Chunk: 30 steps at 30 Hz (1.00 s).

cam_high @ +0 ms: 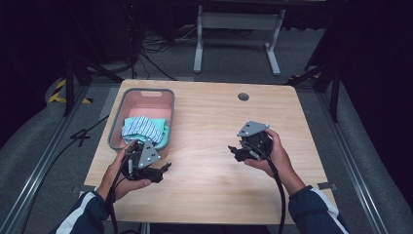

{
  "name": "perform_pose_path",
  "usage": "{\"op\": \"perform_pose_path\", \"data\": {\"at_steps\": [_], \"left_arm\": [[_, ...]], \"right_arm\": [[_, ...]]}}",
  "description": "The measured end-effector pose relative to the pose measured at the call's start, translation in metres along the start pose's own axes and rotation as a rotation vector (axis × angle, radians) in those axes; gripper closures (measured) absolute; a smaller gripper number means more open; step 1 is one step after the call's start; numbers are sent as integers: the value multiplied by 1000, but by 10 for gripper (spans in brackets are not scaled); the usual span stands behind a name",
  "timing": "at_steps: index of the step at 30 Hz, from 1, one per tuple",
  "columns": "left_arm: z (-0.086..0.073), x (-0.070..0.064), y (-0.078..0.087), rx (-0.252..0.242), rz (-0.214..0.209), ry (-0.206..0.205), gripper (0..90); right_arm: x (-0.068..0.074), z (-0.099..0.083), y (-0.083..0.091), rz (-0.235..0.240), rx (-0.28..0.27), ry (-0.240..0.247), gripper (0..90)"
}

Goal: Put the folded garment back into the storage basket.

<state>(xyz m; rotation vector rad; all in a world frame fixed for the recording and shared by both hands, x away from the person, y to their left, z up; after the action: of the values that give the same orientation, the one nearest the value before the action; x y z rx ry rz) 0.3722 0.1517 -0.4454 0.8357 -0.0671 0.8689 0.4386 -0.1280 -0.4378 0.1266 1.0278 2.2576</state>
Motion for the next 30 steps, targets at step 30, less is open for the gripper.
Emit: {"op": "perform_pose_path", "data": {"at_steps": [30], "left_arm": [[-50, -37, -37, 58, -172, -13, 189]], "right_arm": [[-7, -141, 35, -1, -16, -145, 240]]}}
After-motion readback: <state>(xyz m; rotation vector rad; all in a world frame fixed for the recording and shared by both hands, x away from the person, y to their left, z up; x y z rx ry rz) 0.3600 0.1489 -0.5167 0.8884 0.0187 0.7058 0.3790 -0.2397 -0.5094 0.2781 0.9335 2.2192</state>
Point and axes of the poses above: each handheld gripper's, and its own axes: y roughly backward along the jaws, z roughly out of its top, x roughly to its left, the point moved 8 cm from there along -y, roughly forward along the jaws, and after that the axes turned 7 degrees about z, right-handed, at the moved point
